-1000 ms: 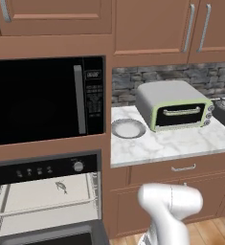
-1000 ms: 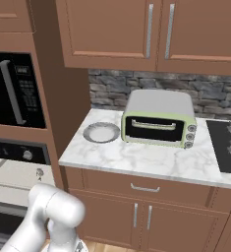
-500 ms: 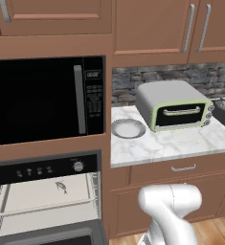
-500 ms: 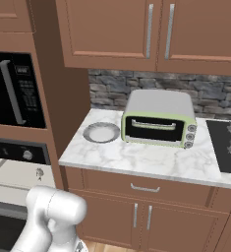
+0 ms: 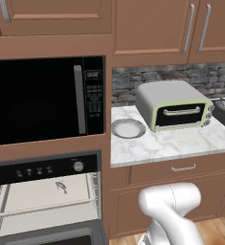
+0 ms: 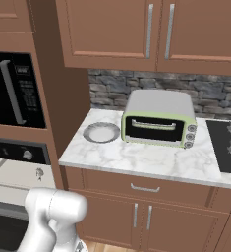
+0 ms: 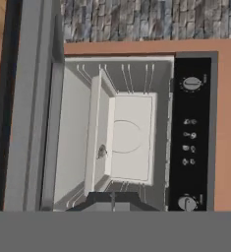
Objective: Take the fish from the oven and place it on the plate on the counter.
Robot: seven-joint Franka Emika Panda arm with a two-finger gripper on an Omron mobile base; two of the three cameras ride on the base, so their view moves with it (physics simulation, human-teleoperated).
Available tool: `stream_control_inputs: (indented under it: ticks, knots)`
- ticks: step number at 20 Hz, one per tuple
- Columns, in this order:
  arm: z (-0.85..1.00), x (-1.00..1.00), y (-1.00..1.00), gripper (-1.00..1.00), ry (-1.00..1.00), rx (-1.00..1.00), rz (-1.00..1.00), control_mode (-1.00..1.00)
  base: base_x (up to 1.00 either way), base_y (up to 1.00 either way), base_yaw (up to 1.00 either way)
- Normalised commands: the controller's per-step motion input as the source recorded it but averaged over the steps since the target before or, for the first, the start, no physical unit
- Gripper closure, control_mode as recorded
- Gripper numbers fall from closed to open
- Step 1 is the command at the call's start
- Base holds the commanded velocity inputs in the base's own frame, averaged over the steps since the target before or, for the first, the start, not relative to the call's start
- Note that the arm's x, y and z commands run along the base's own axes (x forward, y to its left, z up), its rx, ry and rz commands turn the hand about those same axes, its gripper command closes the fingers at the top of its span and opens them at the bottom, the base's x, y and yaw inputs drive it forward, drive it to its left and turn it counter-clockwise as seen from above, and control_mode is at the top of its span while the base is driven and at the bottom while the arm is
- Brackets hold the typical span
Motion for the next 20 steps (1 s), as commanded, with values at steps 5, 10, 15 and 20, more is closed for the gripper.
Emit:
stream_control_inputs:
  ticks: [5,10,15,20]
  knots:
    - [0.37,0.44,0.03,1.0,-0.04,0.0,0.0,-1.0,0.0,0.0,0.0]
    - [0.0,0.77,0.01,1.0,0.0,0.0,0.0,-1.0,0.0,0.0,0.0]
    - [0.0,0.87,0.05,1.0,0.0,0.0,0.0,-1.0,0.0,0.0,0.0]
    - [-0.01,0.93,0.0,1.0,0.01,0.0,0.0,-1.0,0.0,0.0,0.0]
